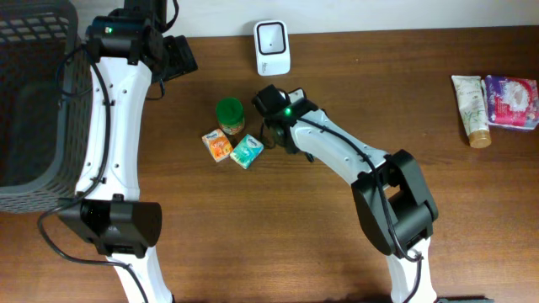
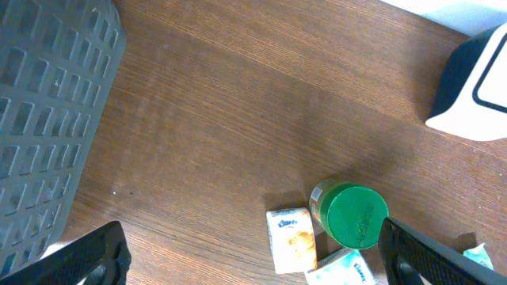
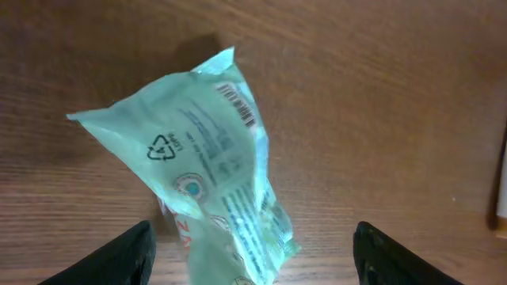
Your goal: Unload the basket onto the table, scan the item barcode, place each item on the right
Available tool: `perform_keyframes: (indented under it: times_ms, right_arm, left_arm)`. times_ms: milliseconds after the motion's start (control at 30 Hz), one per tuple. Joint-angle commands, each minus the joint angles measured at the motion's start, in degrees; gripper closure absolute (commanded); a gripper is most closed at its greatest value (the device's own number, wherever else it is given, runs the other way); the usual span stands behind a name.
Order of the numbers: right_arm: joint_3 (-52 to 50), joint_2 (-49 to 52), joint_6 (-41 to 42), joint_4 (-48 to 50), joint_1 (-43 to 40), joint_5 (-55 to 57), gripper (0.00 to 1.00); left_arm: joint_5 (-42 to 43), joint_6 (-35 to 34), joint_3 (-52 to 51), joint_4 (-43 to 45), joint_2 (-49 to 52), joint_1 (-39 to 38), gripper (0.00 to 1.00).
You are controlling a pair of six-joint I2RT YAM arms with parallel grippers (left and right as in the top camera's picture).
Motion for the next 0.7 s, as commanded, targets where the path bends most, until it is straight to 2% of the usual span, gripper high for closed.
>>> perform_keyframes:
  times_ms: [0,167,200,233,367,467,533,600,667]
  right_arm:
    - [-3.78,0.42,-4.33,3.78,-0.11,-1.57,0.29]
    - [-6.91,0.48,-4.28,6.10,-0.07,-2.05,0.30]
    - [-7.04,0.50,-4.28,6.49,-0.07,-2.05,0.34]
    - [-7.34,0.57,-4.28,7.23,-0.17,-2.05,0.44]
    - [-7.43,1.09,-4.26,7.50,-0.17,-2.08,0.58]
    - [-6.25,0.87,-3.08,5.75,-0.17,-4.79,0.73]
    - [-2.91,0.24,-2.03,2.93,-0.66,-8.44,0.79]
    - [5.11,0.02,-2.10,-3.26,-2.12,-14.53,0.94]
    - [12.28,0.02,-2.12,-8.72,-4.24,-22.01,0.96]
  left_arm:
    - [0.02,0.57,-0.07,-0.04,0.37,-0.24,0.01]
    - [0.02,0.57,-0.07,-0.07,0.37,-0.24,0.01]
    - [0.02,0.57,-0.07,-0.04,0.37,-0.24,0.01]
    - [0.02,0.57,-0.07,-0.04,0.37,-0.24,0.01]
    - [0.02,0.57,-0.07,-0.04,0.37,-0.24,0.01]
    - [0.02,0.57,-0.07,-0.04,0.37,-0.24,0.01]
    - [0.04,0.57,-0.07,-0.04,0.37,-0.24,0.01]
    - [0.02,0.57,-0.07,-0.04,0.37,-0.24,0.01]
    - [0.04,0.57,-0.07,-0.04,0.37,-0.24,0.01]
